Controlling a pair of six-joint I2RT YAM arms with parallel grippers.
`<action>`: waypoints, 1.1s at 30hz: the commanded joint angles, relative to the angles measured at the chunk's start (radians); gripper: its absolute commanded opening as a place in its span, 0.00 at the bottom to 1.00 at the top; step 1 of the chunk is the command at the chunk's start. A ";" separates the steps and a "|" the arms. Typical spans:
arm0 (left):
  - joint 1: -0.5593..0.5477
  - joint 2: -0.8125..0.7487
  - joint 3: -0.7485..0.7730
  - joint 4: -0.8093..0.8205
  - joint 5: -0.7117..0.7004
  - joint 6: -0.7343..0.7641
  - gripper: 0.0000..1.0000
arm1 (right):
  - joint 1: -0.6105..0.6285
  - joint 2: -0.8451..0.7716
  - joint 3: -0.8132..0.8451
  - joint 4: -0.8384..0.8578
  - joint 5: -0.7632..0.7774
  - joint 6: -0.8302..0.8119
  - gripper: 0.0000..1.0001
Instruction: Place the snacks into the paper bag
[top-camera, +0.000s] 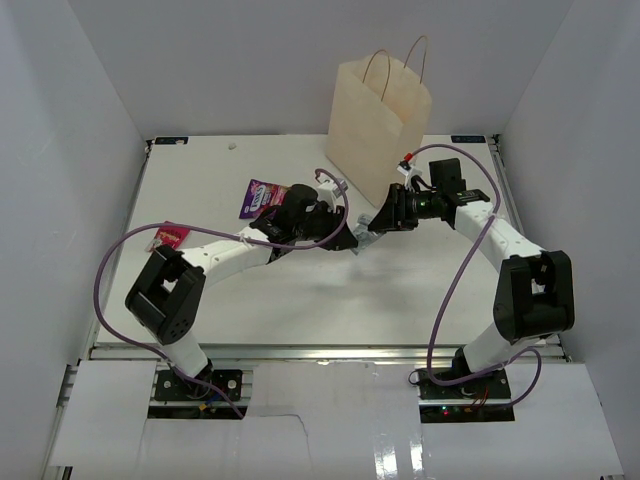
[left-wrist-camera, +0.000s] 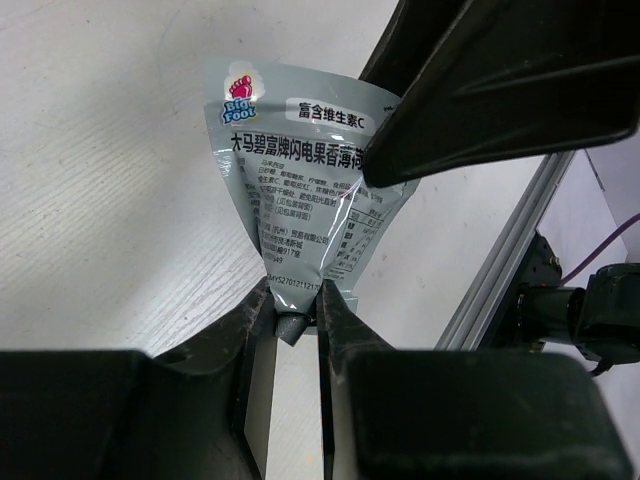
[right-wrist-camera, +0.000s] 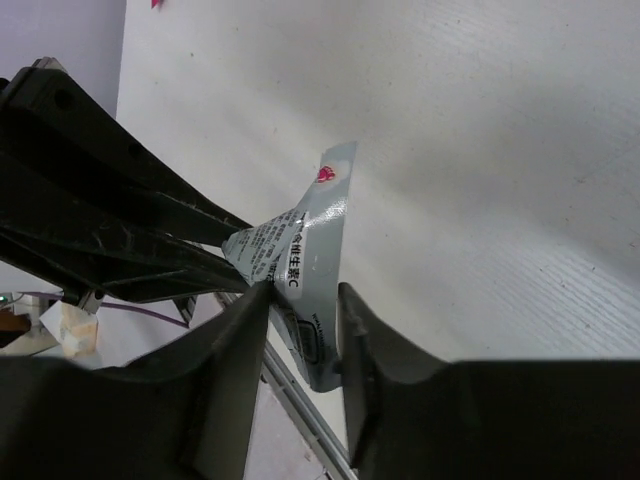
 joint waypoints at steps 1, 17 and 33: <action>0.006 -0.056 -0.005 0.027 0.032 -0.007 0.22 | 0.001 0.008 0.012 0.064 -0.072 0.090 0.38; 0.070 -0.168 -0.002 0.076 0.056 -0.042 0.75 | -0.034 -0.021 0.091 0.092 -0.380 -0.108 0.08; 0.280 -0.395 0.013 -0.131 -0.132 -0.024 0.92 | -0.121 0.093 0.780 0.236 0.016 -0.198 0.08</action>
